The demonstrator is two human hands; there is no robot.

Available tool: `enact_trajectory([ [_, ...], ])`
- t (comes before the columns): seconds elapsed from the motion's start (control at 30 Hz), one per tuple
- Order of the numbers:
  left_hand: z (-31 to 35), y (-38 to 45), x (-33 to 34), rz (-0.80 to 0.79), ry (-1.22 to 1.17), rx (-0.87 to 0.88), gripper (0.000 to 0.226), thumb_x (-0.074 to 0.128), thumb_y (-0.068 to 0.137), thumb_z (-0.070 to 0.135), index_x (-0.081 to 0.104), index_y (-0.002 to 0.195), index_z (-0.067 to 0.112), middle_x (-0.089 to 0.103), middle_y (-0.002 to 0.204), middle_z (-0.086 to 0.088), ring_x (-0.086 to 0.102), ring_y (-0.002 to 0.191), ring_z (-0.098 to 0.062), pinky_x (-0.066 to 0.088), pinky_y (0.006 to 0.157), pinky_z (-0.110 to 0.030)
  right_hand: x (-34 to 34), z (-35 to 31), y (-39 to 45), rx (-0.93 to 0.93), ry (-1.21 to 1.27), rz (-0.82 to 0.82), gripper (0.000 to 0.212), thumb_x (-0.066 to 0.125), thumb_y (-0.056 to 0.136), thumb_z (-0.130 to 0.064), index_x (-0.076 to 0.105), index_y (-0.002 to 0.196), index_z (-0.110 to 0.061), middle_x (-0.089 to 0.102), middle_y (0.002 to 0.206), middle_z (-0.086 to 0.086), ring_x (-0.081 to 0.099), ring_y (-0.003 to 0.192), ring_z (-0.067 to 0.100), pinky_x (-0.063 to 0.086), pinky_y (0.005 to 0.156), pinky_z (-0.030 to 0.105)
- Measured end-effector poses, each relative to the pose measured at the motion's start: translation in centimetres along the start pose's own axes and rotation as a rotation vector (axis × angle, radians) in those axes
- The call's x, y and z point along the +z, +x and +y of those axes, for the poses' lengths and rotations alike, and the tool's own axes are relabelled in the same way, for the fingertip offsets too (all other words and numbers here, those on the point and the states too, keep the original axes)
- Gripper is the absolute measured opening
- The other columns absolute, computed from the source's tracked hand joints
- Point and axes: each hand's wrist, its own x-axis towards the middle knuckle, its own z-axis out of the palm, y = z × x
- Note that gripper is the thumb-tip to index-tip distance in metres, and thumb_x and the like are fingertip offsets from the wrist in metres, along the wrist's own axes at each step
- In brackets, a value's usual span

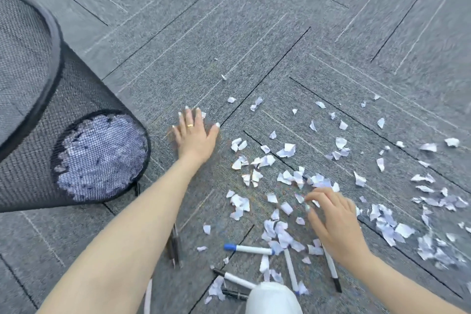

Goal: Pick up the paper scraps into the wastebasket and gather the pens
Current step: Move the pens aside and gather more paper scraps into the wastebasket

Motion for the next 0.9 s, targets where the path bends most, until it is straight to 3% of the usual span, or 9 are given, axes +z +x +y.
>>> enact_trajectory([
  [0.13,2.2,-5.6,1.2,-0.137,-0.063,0.513,0.043,0.04,0.097,0.028,0.038,0.139,0.02,0.022,0.153,0.004,0.025,0.139,-0.015,0.005,0.115,-0.033,0.4,-0.2,0.5,-0.057,0.018,0.035,0.024,0.038,0.085,-0.036,0.056,0.098,-0.025,0.054,0.101,-0.013,0.043,0.099,0.003,0.02,0.083,0.016],
  [0.23,3.9,-6.5,1.4,-0.096,-0.285,0.557,0.032,0.047,0.094,0.02,0.055,0.124,0.014,0.041,0.142,0.005,0.061,0.099,-0.021,0.041,0.102,-0.041,0.6,-0.5,1.0,-0.067,0.05,0.076,0.024,0.04,0.084,-0.033,0.058,0.096,-0.023,0.059,0.101,-0.008,0.044,0.1,0.005,0.02,0.084,0.015],
  [0.4,7.0,2.9,1.0,0.053,-0.172,0.158,0.057,0.035,0.097,0.037,0.019,0.147,0.015,0.008,0.156,-0.001,0.007,0.144,-0.02,0.001,0.116,-0.043,0.5,-0.2,0.5,-0.046,0.086,0.069,0.018,0.041,0.086,-0.034,0.051,0.1,-0.03,0.055,0.104,-0.013,0.042,0.103,0.002,0.022,0.087,0.016],
  [0.5,7.5,3.6,0.7,-0.085,-0.091,0.239,0.052,0.035,0.098,0.036,0.025,0.145,0.017,0.017,0.155,-0.002,0.015,0.143,-0.025,0.009,0.115,-0.046,-0.5,0.6,-0.2,-0.076,0.042,0.061,0.016,0.041,0.086,-0.035,0.049,0.1,-0.033,0.053,0.103,-0.017,0.041,0.101,0.0,0.026,0.085,0.012],
  [0.6,7.9,0.6,-0.6,-0.243,-0.135,0.529,0.035,0.042,0.097,0.021,0.049,0.131,0.017,0.057,0.128,-0.004,0.061,0.089,-0.021,0.052,0.079,-0.032,-1.1,1.5,-0.5,-0.078,0.006,0.026,0.016,0.041,0.085,-0.036,0.049,0.099,-0.035,0.052,0.102,-0.019,0.041,0.096,-0.003,0.029,0.08,0.012],
  [0.67,8.5,2.2,-2.2,-0.154,-0.165,0.549,0.03,0.044,0.096,0.016,0.055,0.124,0.014,0.061,0.12,-0.004,0.052,0.067,-0.006,0.046,0.066,-0.019,-1.2,1.8,-0.2,-0.062,0.018,0.011,0.016,0.042,0.084,-0.036,0.048,0.099,-0.037,0.048,0.103,-0.021,0.04,0.096,-0.005,0.03,0.081,0.013],
  [0.73,8.5,5.9,-3.3,-0.001,-0.17,0.426,0.035,0.043,0.096,0.016,0.049,0.13,0.013,0.047,0.139,-0.003,0.056,0.099,-0.013,0.044,0.091,-0.031,-1.1,1.6,0.2,-0.076,0.014,0.005,0.016,0.041,0.084,-0.036,0.047,0.099,-0.037,0.046,0.104,-0.023,0.039,0.096,-0.006,0.029,0.084,0.014],
  [0.8,7.9,9.7,-3.9,0.011,-0.092,0.197,0.047,0.041,0.095,0.016,0.034,0.141,0.011,0.024,0.153,-0.007,0.035,0.133,-0.027,0.028,0.11,-0.042,-1.2,1.4,0.5,-0.081,0.024,-0.002,0.016,0.041,0.084,-0.036,0.046,0.099,-0.038,0.046,0.104,-0.024,0.035,0.098,-0.012,0.03,0.082,0.012],
  [0.9,6.9,11.5,-3.0,-0.096,0.047,0.087,0.054,0.039,0.096,0.011,0.021,0.146,0.006,0.009,0.157,-0.011,0.012,0.143,-0.029,0.014,0.117,-0.043,-1.6,1.8,0.8,-0.094,0.022,-0.014,0.016,0.042,0.084,-0.036,0.047,0.099,-0.039,0.047,0.105,-0.026,0.031,0.1,-0.018,0.031,0.079,0.01],
])
